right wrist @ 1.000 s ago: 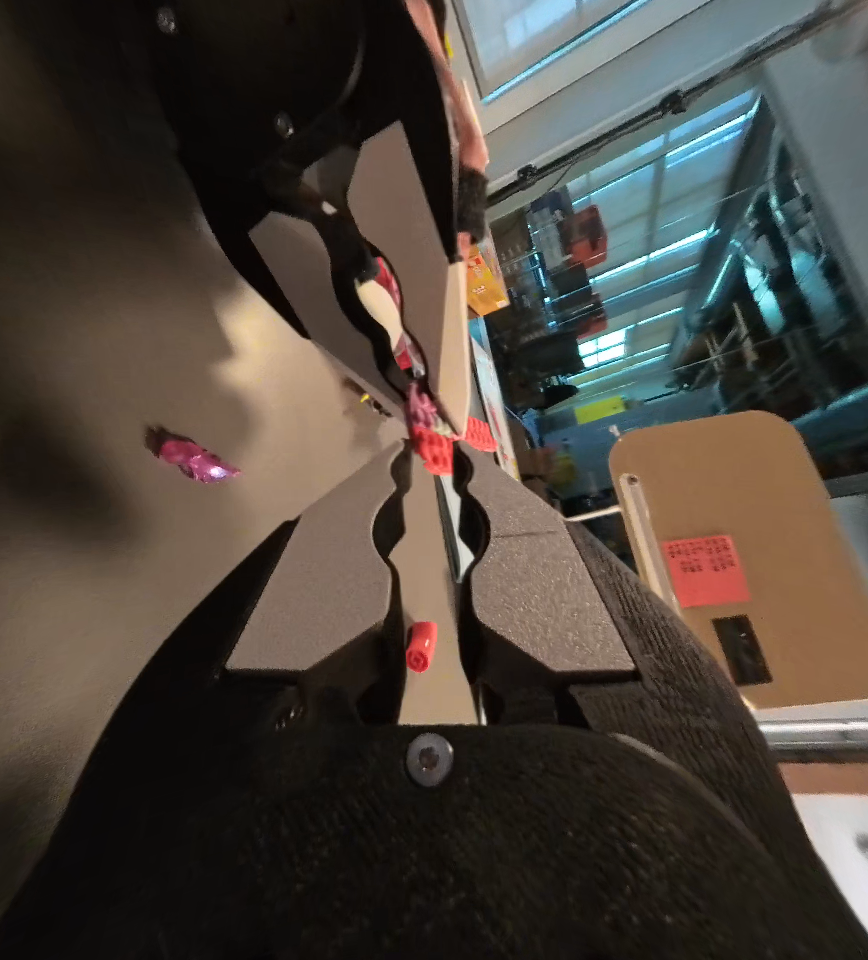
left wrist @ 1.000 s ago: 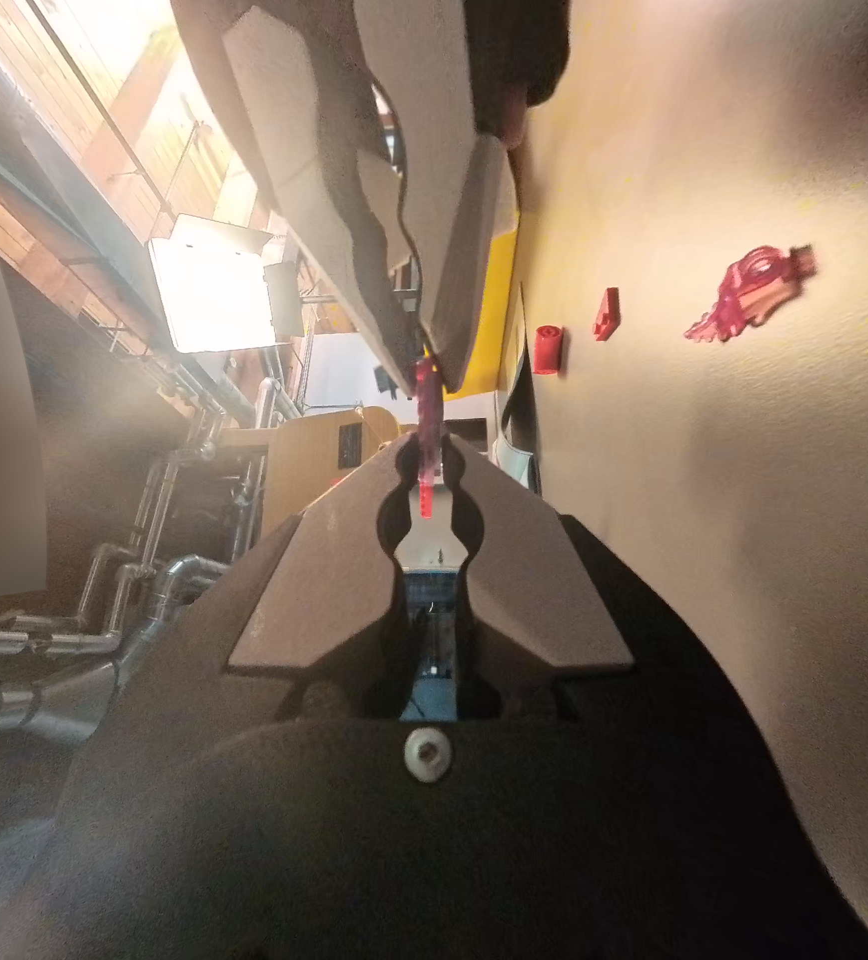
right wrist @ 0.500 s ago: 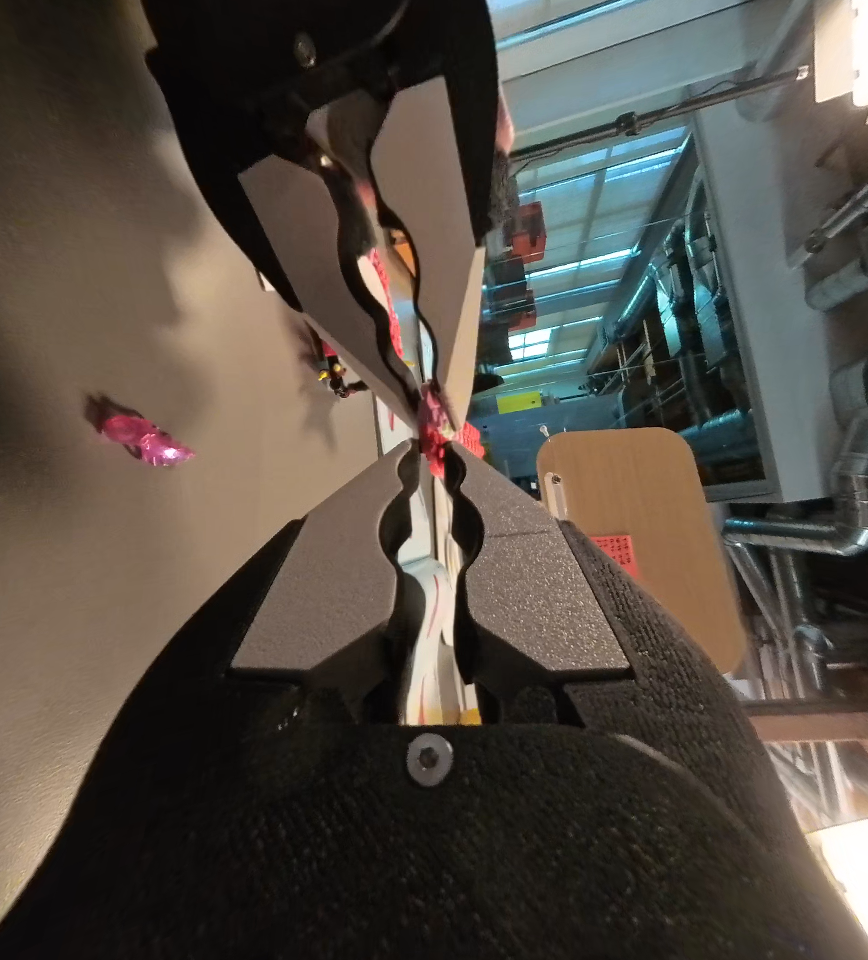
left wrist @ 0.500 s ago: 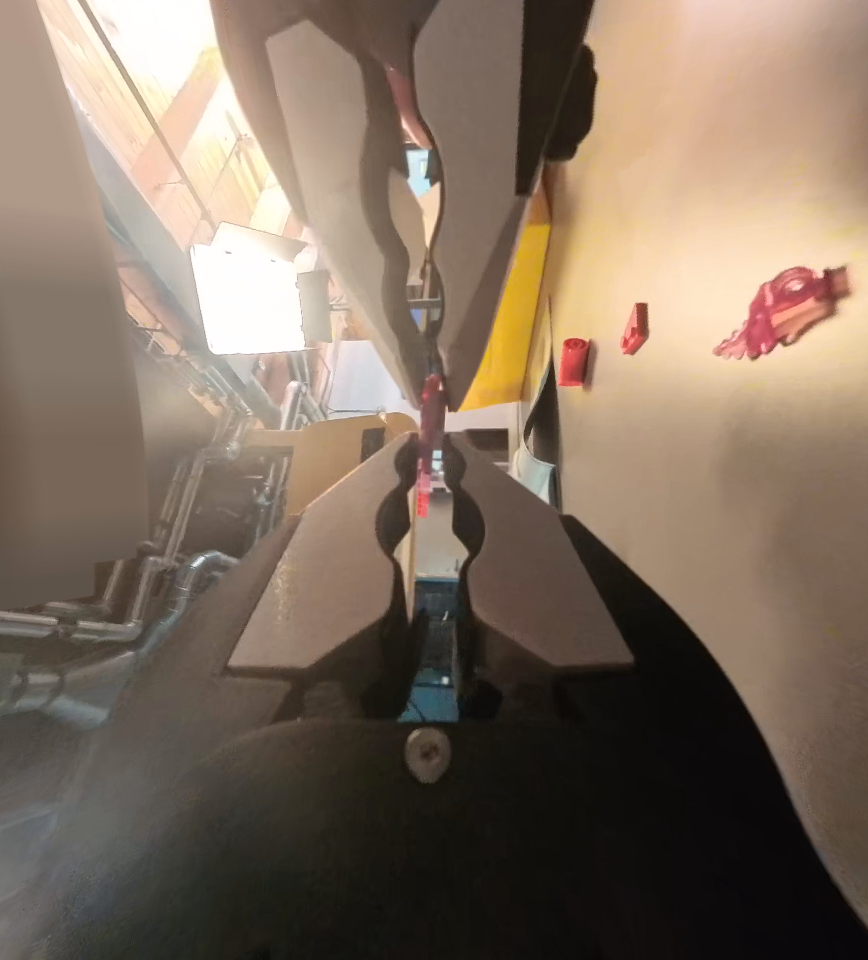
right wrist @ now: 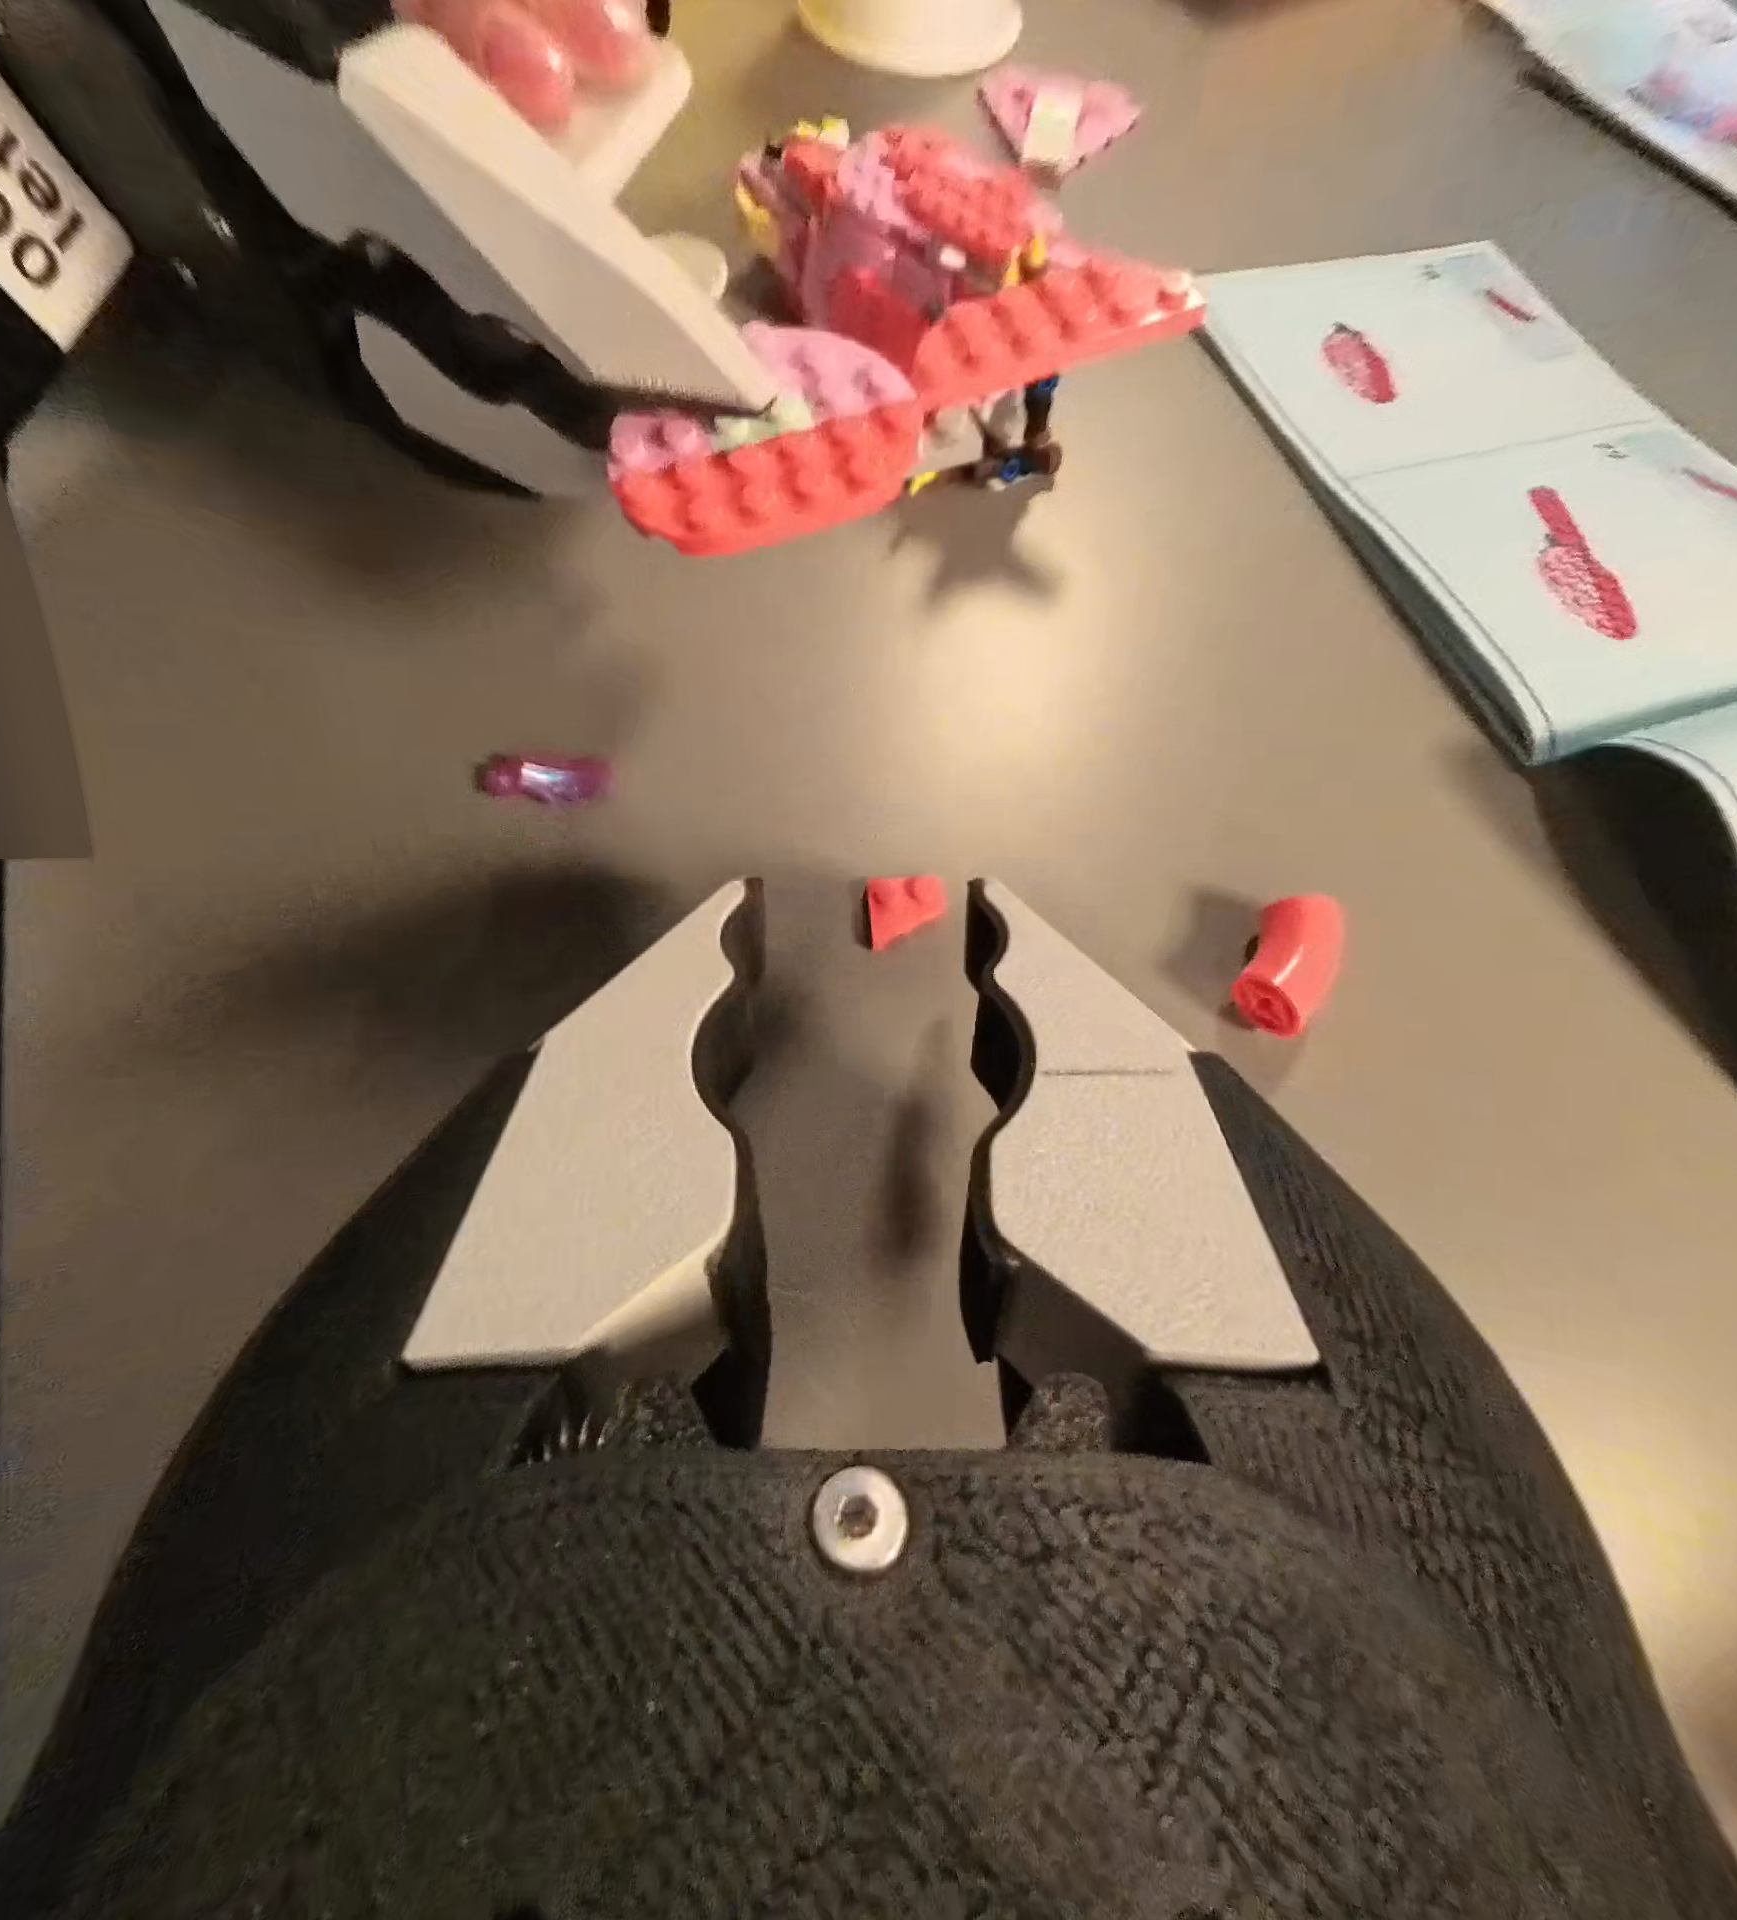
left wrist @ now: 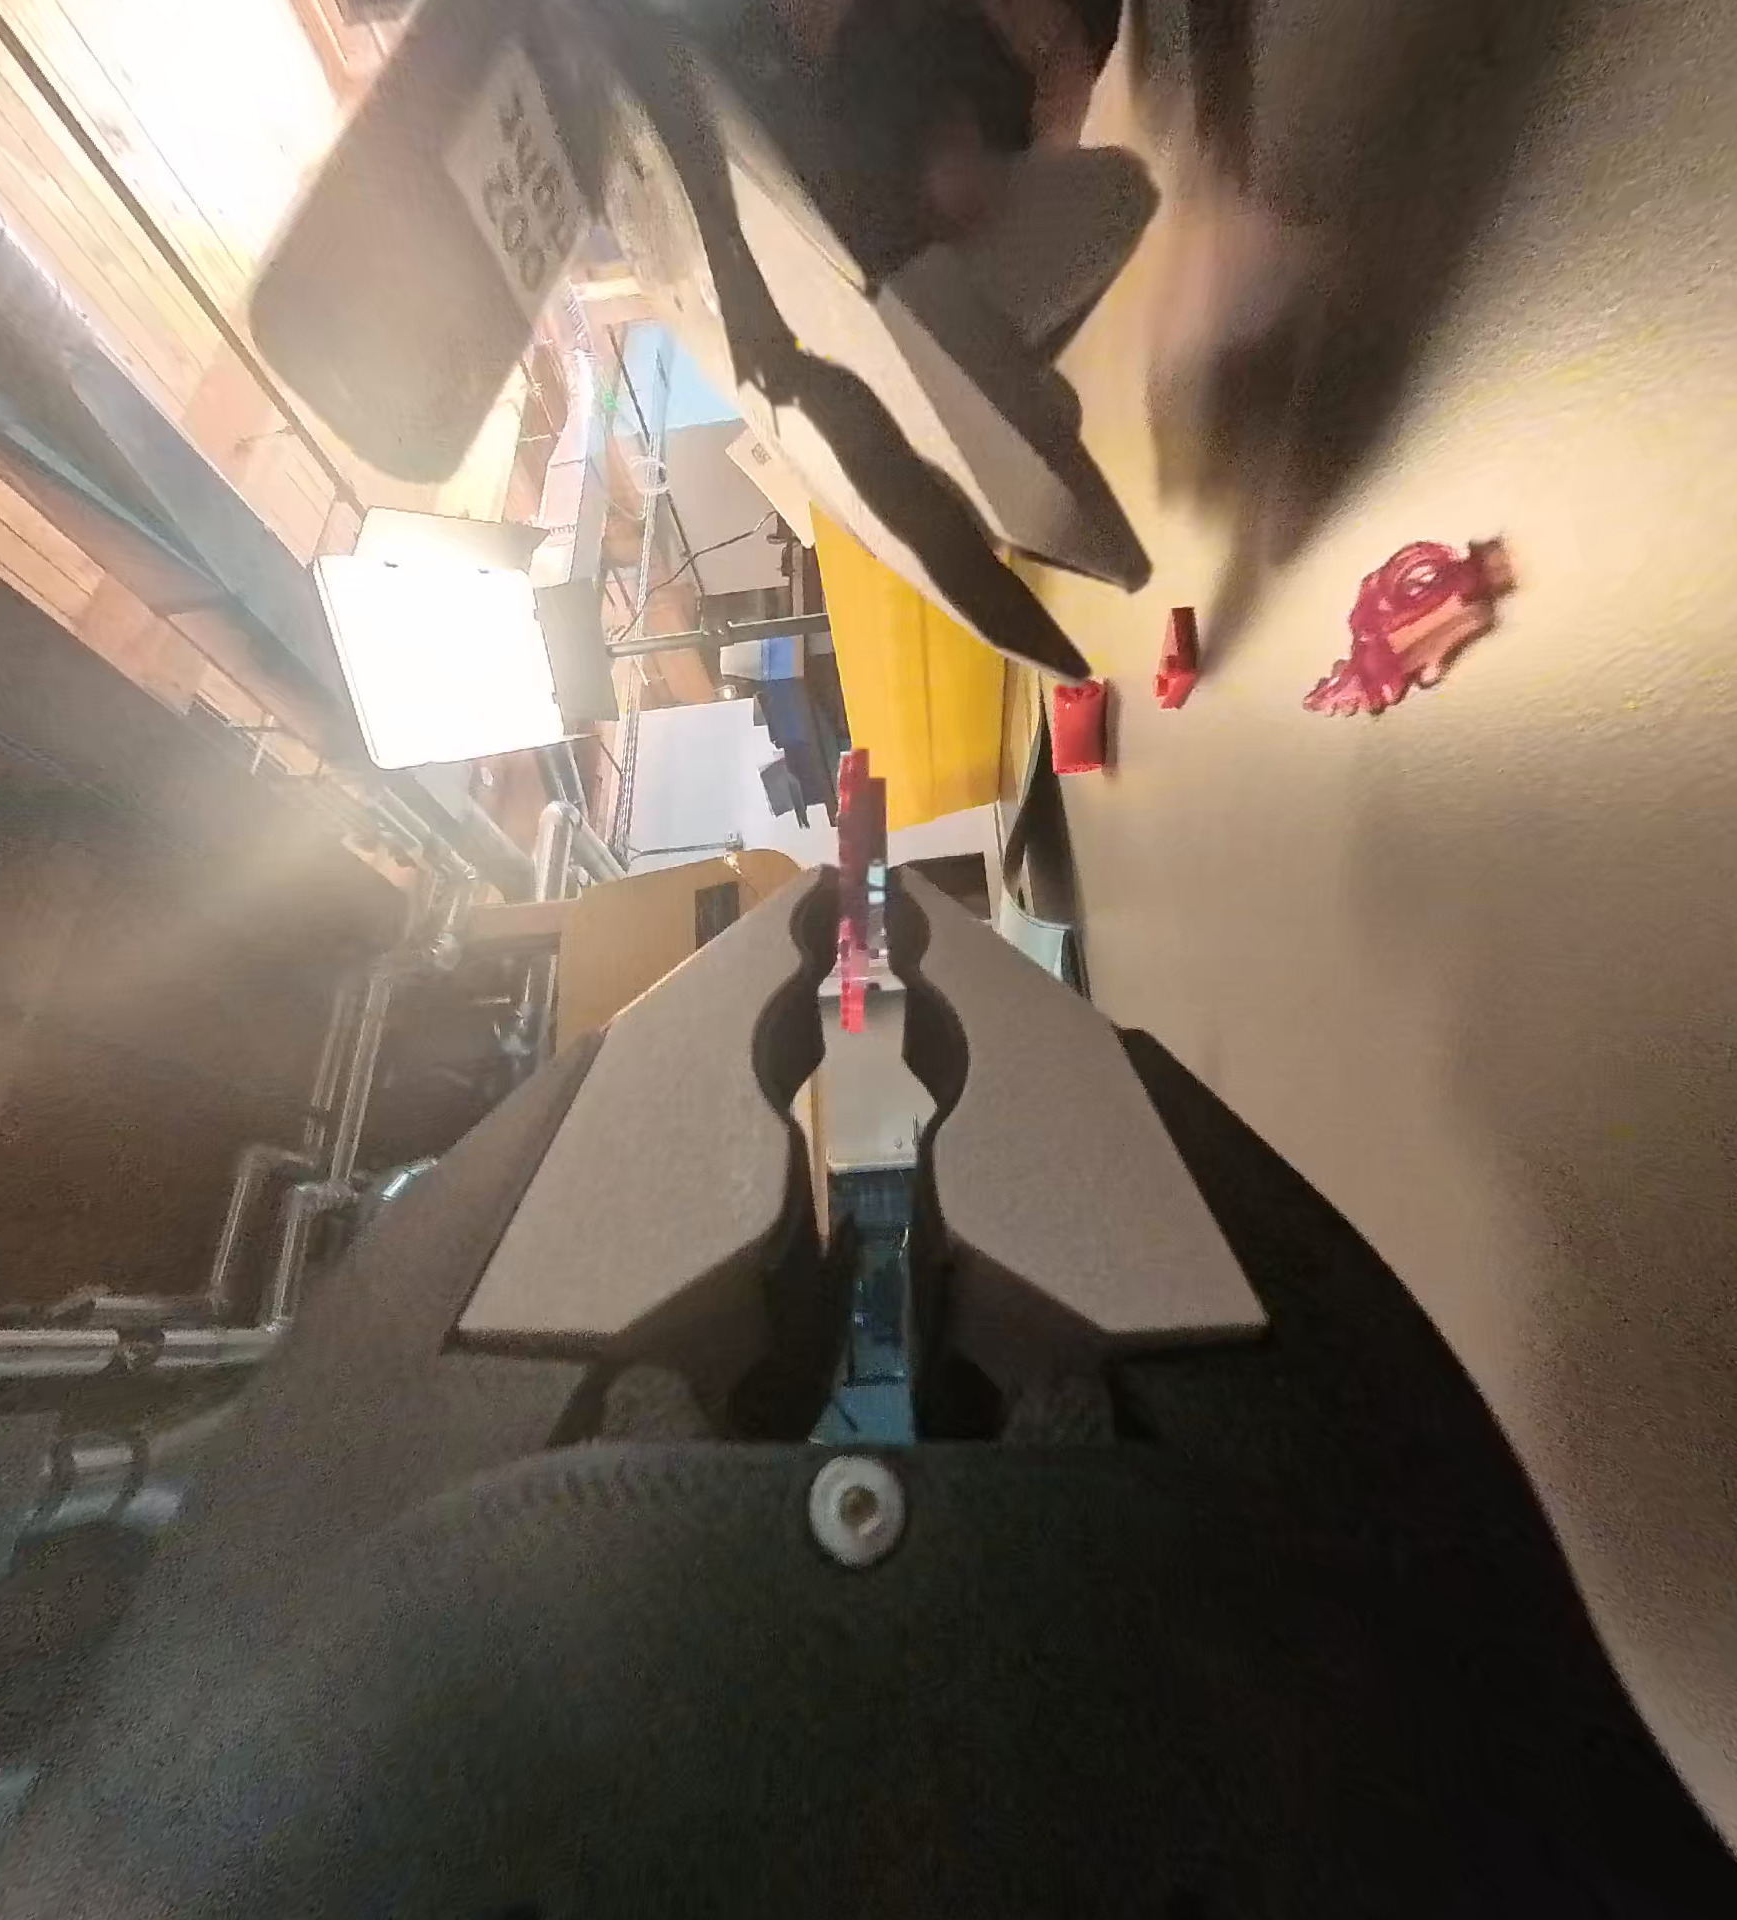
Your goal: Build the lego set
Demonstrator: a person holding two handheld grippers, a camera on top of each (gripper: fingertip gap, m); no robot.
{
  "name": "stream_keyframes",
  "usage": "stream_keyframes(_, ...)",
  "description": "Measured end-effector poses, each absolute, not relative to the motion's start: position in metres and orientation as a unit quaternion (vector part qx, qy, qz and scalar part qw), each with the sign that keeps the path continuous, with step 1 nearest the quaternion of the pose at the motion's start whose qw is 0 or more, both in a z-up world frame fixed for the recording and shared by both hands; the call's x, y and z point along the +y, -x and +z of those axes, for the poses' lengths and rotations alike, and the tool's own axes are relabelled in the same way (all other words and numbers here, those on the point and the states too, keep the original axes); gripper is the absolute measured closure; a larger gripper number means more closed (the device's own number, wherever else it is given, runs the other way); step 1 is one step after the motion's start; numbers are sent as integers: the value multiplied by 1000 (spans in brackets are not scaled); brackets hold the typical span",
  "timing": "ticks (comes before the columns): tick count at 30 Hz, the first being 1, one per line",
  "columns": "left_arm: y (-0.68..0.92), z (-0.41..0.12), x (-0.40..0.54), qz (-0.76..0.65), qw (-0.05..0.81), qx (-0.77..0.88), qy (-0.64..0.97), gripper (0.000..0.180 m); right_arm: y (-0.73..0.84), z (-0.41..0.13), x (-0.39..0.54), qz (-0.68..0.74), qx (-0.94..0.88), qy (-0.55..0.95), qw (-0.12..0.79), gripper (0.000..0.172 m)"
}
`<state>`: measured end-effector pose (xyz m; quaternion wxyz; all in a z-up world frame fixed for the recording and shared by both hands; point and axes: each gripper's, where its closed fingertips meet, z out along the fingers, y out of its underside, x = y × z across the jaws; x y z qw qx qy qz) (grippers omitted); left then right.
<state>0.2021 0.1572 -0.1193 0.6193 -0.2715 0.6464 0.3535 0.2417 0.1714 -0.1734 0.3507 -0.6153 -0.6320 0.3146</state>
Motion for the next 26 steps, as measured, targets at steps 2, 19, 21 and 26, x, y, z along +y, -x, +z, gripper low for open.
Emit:
stream_keyframes(2,-202,-120,157,354,618,648,270,173,-238,-177,173,322,-636,616,336,135)
stream_keyframes(19,-208,-120,152,355,624,650,250,173,-219,-115,189,360,-625,590,362,159)
stream_keyframes(21,-208,-119,151,357,625,649,245,173,-210,-107,178,359,-644,572,360,159)
stream_keyframes(26,-209,-116,150,364,628,646,235,173,-198,-102,166,333,-682,542,362,159)
